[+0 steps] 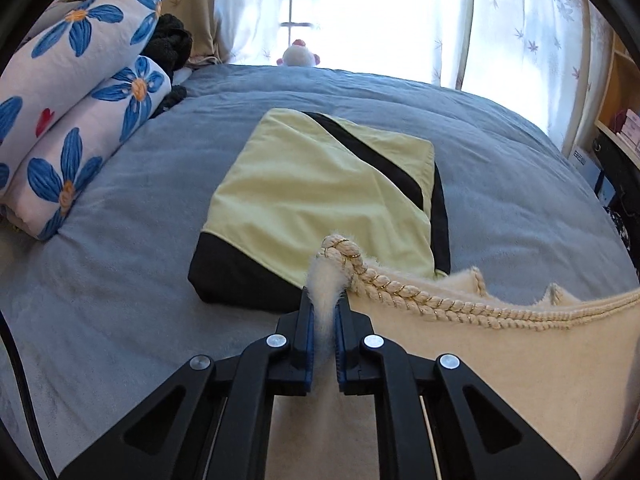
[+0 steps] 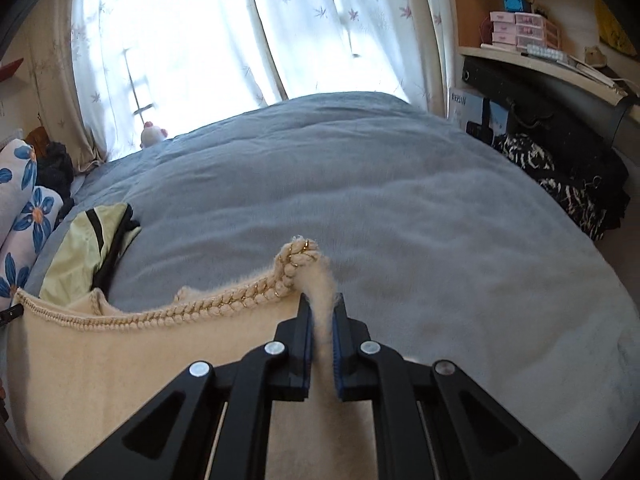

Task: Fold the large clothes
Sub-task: 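Lift the hem with both grippers and fold it up onto the collar, then release the hem with both grippers and smooth the folded cardigan flat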

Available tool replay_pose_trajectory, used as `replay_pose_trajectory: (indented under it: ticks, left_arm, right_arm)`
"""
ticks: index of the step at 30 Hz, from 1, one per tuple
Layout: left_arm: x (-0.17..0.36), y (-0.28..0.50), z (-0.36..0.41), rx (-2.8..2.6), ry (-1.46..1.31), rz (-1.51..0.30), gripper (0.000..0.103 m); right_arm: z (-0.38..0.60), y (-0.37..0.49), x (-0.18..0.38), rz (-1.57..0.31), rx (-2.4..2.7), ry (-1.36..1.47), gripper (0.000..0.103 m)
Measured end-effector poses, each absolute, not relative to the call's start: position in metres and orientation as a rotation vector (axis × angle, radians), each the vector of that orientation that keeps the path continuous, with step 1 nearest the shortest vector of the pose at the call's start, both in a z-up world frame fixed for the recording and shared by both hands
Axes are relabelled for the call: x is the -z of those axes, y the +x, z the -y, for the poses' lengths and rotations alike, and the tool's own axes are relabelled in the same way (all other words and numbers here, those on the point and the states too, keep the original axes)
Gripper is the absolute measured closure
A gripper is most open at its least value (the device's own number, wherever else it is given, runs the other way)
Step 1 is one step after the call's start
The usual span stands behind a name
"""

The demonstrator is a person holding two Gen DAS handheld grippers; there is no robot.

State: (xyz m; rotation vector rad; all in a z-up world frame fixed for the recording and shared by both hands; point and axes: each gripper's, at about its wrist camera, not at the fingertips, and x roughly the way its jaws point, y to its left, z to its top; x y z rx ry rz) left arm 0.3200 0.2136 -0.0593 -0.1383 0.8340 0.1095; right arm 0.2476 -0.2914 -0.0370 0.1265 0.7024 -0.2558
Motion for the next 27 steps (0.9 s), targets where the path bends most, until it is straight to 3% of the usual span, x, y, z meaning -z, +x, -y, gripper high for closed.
replay_pose_trajectory:
  ticks: [4,11,15,19,27]
  left_arm:
    - [0.077,0.341,-0.215,-0.146,-0.157,-0.861,0.097]
    - [0.14,0.355,-0.218,-0.157,-0.15,-0.911,0.097]
    - [0.141,0.356,-0.225,-0.128,-0.19,-0.92,0.093]
    - [0.127,0.351,-0.231,-0.172,-0.173,-0.941,0.07]
    - [0.092,0.3,-0.188,-0.091,-0.186,-0.863,0.07]
  right_arm:
    - [0.295,0.273,0.053,-0.734,0.297,0.135,0.096]
    - [0.314,0.298,0.129,-0.912,0.379,0.171,0.096]
    - [0.311,0.299,0.124,-0.929,0.387,0.142,0.093]
    - [0.292,0.287,0.099,-0.891,0.424,0.066,0.089]
    - [0.199,0.261,0.071,-0.856,0.157,0.032,0.089]
